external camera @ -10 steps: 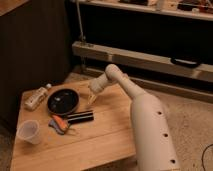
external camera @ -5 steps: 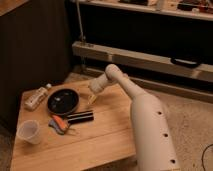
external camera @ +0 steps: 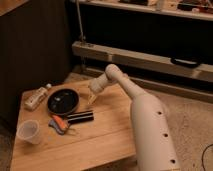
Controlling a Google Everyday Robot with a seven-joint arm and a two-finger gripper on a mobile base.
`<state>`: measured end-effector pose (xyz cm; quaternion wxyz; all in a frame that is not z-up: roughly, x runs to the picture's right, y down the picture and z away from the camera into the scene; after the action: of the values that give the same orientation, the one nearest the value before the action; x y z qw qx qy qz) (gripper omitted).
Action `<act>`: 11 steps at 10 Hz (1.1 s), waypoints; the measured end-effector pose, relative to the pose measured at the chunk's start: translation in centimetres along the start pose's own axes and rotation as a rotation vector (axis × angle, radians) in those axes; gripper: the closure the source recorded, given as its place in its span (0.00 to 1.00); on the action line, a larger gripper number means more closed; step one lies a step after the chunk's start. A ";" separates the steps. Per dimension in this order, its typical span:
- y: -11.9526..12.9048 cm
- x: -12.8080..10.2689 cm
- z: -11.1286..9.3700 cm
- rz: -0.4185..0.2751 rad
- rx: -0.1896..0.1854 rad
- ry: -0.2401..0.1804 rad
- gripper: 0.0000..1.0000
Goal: Place the pepper in the ceramic bowl
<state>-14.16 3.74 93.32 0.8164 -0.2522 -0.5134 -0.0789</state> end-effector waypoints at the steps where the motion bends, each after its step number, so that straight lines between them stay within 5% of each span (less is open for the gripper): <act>1: 0.0 -0.1 0.0 -0.006 -0.004 0.007 0.20; 3: -0.4 -1.4 0.9 -0.054 -0.066 0.065 0.20; 5: -1.5 -3.9 3.4 -0.112 -0.168 0.150 0.20; 7: -2.3 -7.1 6.8 -0.191 -0.307 0.313 0.20; 8: -2.4 -8.9 8.2 -0.255 -0.369 0.446 0.20; 11: -1.3 -12.6 10.3 -0.407 -0.494 0.675 0.20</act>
<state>-28.71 6.06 86.24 0.8212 -0.2937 -0.2236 -0.4351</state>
